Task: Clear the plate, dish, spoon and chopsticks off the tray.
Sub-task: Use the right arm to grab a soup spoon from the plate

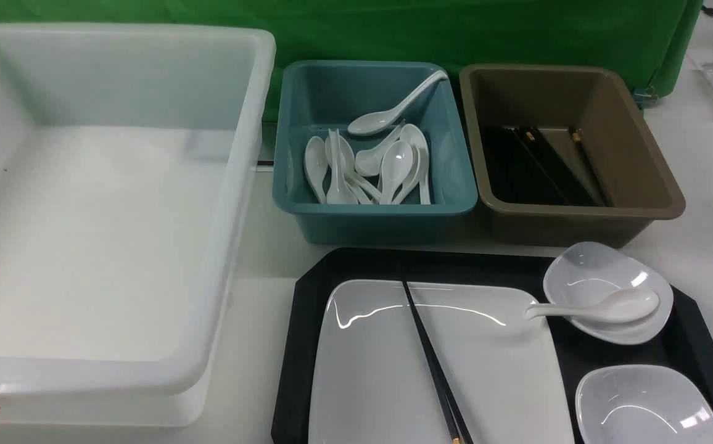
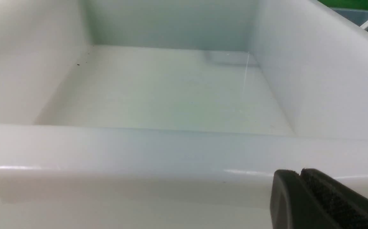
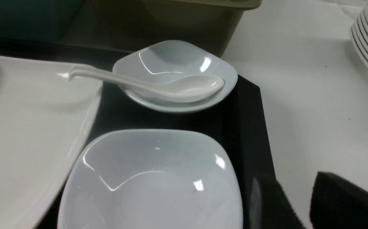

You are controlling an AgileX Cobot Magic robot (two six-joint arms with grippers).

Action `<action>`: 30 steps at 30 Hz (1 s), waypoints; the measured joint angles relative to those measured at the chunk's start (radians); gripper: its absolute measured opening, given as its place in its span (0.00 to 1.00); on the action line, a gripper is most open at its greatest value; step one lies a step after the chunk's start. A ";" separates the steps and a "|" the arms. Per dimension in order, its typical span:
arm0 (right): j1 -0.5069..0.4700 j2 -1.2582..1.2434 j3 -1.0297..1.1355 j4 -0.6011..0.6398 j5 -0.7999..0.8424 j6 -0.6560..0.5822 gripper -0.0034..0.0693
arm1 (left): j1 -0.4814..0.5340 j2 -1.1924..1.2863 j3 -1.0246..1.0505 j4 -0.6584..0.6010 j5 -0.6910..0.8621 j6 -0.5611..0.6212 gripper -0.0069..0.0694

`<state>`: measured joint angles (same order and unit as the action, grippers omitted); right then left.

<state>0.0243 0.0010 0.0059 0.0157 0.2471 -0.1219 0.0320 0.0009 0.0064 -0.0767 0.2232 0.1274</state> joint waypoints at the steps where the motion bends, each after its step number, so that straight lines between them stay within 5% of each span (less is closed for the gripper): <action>1: 0.000 0.000 0.000 0.000 0.000 0.000 0.38 | 0.000 0.000 0.000 0.011 0.000 0.000 0.11; 9: 0.000 0.000 0.000 0.000 0.000 0.000 0.38 | 0.000 0.000 0.000 0.020 -0.009 -0.002 0.11; 19: 0.000 0.000 0.000 0.000 0.000 0.000 0.38 | 0.000 0.000 0.000 -0.324 -0.334 -0.191 0.11; 30: 0.000 0.000 0.000 0.004 -0.035 0.000 0.38 | 0.000 0.000 0.000 -0.345 -0.482 -0.278 0.11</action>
<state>0.0243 0.0010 0.0059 0.0194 0.2116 -0.1219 0.0320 0.0009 0.0064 -0.4222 -0.2589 -0.1510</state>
